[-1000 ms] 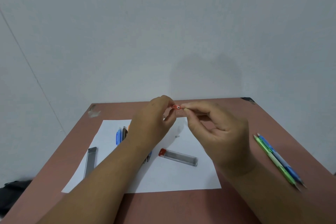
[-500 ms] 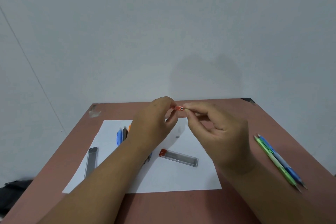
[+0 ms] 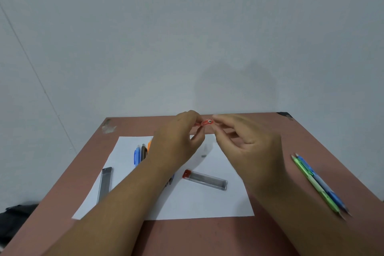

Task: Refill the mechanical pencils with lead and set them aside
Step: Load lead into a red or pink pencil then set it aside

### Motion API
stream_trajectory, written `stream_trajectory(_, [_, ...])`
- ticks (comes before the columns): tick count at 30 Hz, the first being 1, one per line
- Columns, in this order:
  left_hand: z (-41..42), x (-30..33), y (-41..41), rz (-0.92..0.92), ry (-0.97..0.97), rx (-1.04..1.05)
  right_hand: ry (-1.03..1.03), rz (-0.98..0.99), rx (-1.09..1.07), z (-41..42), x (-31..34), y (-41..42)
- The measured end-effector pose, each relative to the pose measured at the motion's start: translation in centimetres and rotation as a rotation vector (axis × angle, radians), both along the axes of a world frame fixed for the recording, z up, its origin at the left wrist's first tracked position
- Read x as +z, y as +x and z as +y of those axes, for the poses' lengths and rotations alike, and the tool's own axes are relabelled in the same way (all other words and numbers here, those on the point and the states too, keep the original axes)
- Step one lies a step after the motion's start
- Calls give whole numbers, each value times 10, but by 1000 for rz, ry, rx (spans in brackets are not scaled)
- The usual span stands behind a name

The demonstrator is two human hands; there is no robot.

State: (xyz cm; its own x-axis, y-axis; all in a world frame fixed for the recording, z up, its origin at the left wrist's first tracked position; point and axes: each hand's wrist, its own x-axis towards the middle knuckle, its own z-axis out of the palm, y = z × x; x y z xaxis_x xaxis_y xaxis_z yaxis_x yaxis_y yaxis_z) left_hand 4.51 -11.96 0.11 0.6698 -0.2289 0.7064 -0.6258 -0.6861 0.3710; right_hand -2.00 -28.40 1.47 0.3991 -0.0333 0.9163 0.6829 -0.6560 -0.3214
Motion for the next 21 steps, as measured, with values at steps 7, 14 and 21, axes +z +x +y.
stream_trajectory(7, [0, 3, -1, 67, -24, 53, -20, 242, -167, -7, -5, 9])
stream_trajectory(14, [3, 3, 4, 139, -115, 59, -290, 678, -191, -12, -18, 21])
stream_trajectory(21, [6, 2, 7, 200, -202, 55, -470, 824, -91, -7, -21, 23])
